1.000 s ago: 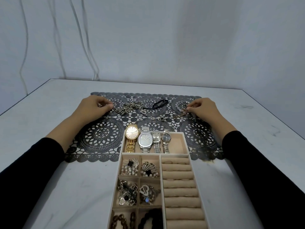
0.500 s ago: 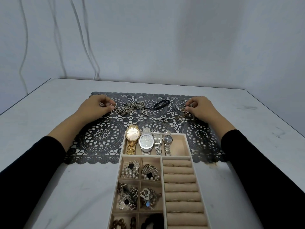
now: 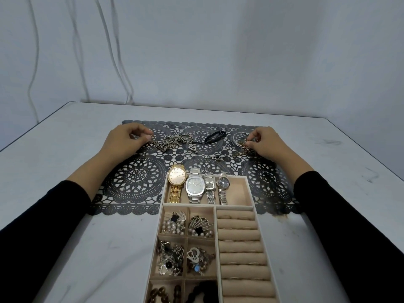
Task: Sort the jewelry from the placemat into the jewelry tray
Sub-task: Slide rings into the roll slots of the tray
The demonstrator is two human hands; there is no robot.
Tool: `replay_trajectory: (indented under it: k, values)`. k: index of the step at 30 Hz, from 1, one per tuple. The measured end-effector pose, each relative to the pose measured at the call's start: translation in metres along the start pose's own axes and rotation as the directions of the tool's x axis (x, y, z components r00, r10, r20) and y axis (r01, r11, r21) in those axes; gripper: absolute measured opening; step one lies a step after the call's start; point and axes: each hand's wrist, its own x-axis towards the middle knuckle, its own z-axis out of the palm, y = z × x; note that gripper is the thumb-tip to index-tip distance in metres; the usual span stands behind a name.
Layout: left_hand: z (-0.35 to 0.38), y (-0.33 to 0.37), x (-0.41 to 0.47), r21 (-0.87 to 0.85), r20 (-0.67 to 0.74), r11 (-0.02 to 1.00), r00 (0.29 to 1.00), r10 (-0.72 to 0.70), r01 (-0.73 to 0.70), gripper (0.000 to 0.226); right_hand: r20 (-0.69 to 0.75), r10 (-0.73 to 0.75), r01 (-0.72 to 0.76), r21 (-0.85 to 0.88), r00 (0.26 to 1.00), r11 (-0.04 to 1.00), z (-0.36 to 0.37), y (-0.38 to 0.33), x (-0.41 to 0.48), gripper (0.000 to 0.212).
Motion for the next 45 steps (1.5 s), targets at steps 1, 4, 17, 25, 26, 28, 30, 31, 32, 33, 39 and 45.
replay_trajectory:
  k: [1,4,17,25,26,28,30,31,32,33,39,45]
  values:
    - [0.0,0.001,0.0,0.002,-0.002,1.0,1.0,-0.005,0.005,0.008,-0.012,-0.016,0.016,0.013,1.0,1.0,0.001,0.001,0.0,0.013]
    - [0.0,0.002,-0.002,-0.006,0.003,1.0,1.0,-0.01,0.01,0.006,-0.049,-0.041,0.044,0.062,0.998,0.997,0.002,0.002,-0.004,0.018]
    - [-0.006,0.016,-0.016,-0.101,-0.121,0.995,0.992,-0.031,0.019,0.011,-0.259,-0.023,0.089,0.246,0.966,0.965,0.0,-0.001,-0.024,0.004]
    - [-0.013,0.039,-0.037,-0.233,-0.184,0.972,0.983,-0.019,-0.025,0.012,-0.273,0.056,0.064,0.413,0.96,0.909,-0.007,-0.007,-0.046,0.006]
    - [-0.013,0.042,-0.04,-0.263,-0.18,0.965,0.983,-0.029,-0.02,0.011,-0.251,0.075,0.049,0.452,0.965,0.89,-0.008,-0.008,-0.051,0.005]
    - [-0.014,0.048,-0.046,-0.316,-0.173,0.949,0.983,-0.052,-0.005,0.011,-0.209,0.094,0.036,0.544,0.973,0.838,-0.012,-0.011,-0.062,0.005]
    - [-0.015,0.053,-0.052,-0.322,-0.176,0.946,0.984,-0.029,-0.03,0.013,-0.203,0.08,0.053,0.579,0.976,0.813,-0.018,-0.015,-0.074,0.005]
    - [-0.015,0.055,-0.055,-0.331,-0.176,0.942,0.984,-0.008,-0.052,0.013,-0.206,0.074,0.063,0.588,0.976,0.806,-0.021,-0.018,-0.08,0.005]
    - [-0.014,0.059,-0.059,-0.347,-0.173,0.935,0.985,0.01,-0.071,0.013,-0.21,0.075,0.069,0.604,0.975,0.794,-0.024,-0.02,-0.085,0.006]
    - [-0.014,0.063,-0.064,-0.364,-0.169,0.927,0.985,0.026,-0.086,0.014,-0.216,0.079,0.074,0.62,0.973,0.781,-0.027,-0.022,-0.09,0.006]
    - [-0.016,0.087,-0.097,-0.446,-0.12,0.879,0.985,0.126,-0.167,0.01,-0.234,0.059,0.121,0.683,0.97,0.72,-0.035,-0.034,-0.128,0.007]
    - [-0.009,0.107,-0.14,-0.516,-0.052,0.838,0.983,0.176,-0.177,0.006,-0.247,0.044,0.157,0.732,0.968,0.663,-0.036,-0.045,-0.172,0.008]
